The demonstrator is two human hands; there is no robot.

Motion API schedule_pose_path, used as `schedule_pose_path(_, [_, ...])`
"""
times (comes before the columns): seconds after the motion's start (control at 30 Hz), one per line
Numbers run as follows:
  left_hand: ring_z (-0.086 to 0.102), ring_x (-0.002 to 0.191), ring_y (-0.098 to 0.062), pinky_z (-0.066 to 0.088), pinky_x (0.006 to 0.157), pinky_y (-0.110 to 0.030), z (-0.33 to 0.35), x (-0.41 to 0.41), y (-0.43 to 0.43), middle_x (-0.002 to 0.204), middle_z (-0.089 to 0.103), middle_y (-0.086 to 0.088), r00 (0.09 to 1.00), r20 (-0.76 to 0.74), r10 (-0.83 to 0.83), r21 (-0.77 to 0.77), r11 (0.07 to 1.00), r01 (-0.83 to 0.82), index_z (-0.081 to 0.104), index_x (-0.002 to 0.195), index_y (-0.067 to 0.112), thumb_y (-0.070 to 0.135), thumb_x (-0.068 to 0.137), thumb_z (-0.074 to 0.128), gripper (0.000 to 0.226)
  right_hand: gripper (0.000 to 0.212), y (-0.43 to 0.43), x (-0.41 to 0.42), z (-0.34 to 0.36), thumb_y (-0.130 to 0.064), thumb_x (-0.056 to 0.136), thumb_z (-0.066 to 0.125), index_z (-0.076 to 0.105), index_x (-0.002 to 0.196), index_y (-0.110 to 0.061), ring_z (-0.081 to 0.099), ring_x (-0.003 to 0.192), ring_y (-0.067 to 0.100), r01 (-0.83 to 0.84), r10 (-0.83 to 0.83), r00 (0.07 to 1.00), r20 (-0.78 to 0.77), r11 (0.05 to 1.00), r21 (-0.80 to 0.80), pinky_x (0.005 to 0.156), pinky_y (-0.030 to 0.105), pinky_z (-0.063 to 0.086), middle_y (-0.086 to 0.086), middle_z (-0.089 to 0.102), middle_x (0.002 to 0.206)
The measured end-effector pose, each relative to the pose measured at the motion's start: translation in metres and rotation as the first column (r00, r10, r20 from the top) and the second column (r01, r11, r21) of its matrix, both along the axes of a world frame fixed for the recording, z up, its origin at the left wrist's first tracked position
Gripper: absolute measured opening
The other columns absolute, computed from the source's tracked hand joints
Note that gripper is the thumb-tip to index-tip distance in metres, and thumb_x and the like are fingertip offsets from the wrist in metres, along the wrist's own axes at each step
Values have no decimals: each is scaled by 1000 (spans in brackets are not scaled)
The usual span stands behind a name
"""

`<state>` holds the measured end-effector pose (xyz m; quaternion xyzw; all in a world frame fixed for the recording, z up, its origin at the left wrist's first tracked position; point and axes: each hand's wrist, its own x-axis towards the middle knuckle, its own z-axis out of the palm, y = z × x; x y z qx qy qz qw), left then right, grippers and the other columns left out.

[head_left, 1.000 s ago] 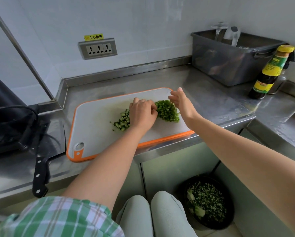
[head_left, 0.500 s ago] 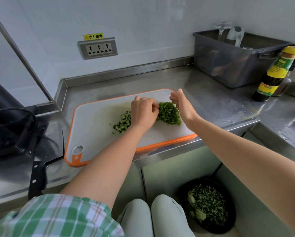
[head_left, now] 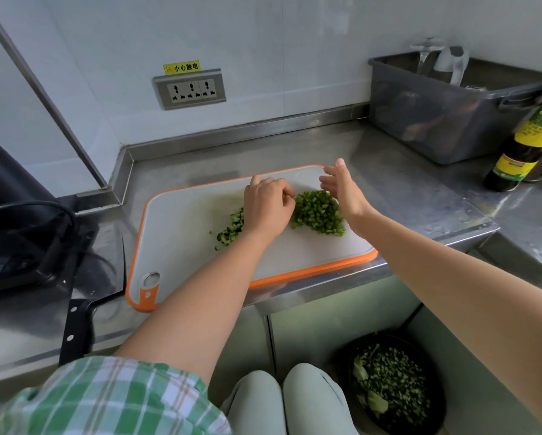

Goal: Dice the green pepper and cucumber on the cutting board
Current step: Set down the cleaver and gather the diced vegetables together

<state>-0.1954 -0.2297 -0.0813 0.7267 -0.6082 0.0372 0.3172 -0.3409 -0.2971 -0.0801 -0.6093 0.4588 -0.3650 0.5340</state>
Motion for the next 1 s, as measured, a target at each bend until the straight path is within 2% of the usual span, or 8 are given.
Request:
schedule_pose_path(0.1, [52,99,-25,40,80,-32,0,0,1,90,71,4,1000,-9,4,-3,1000,-4,73,89,22,16,84,58,17,62,2,-4,9,-49,103,12,36,146,-13,43,132,16,26,-28,993,112,999,22,117,38,21,7,43,147])
schedule_pose_path(0.2, [53,96,-26,42,80,-34,3,0,4,89,71,3,1000,-17,-14,-26,1000,14,72,87,22,16,82,59,15,64,4,-8,19,-52,102,8,33,148,-15,35,138,15,-7,-8,981,193,997,77,120,44,10,6,35,152])
schedule_pose_path(0.4, [51,89,-24,42,77,-34,12,-4,15,80,69,8,999,-29,-43,-59,997,41,71,82,25,24,79,67,6,65,15,-7,25,-54,101,7,24,152,-18,20,146,13,-86,49,964,260,988,132,118,40,2,1,20,159])
schedule_pose_path(0.5, [50,90,-21,41,80,-33,16,-7,18,79,68,10,989,-90,-114,-71,992,107,71,83,27,28,77,71,6,67,17,-6,23,-59,99,9,22,153,-22,9,148,12,-83,27,956,292,980,183,119,42,-1,0,12,161])
schedule_pose_path(0.63, [51,90,-19,41,82,-33,24,-26,16,79,68,12,958,-107,-265,-50,964,261,72,87,28,31,75,77,13,67,20,-1,30,-65,96,12,18,153,-30,-2,149,16,-113,23,934,356,966,234,118,42,4,0,3,162])
schedule_pose_path(0.77, [51,88,-20,42,82,-36,28,-37,10,79,70,9,960,-82,-268,-91,961,261,75,82,28,28,75,75,8,67,26,1,38,-65,96,11,14,154,-31,11,148,22,-150,31,907,420,956,253,108,33,22,1,1,162])
schedule_pose_path(0.9, [53,91,-21,40,84,-35,27,-36,10,80,71,9,974,-40,-224,-73,973,221,74,78,27,22,77,71,7,68,25,0,37,-67,95,11,15,153,-32,0,149,19,-134,17,913,409,956,260,119,39,7,-2,0,162])
schedule_pose_path(1.0, [53,94,-21,38,85,-34,25,-31,11,83,71,9,986,-8,-164,-39,986,164,73,81,28,21,76,70,9,66,25,-2,37,-64,96,8,13,154,-31,-8,148,16,-103,10,931,365,966,236,119,41,-2,-2,-2,162])
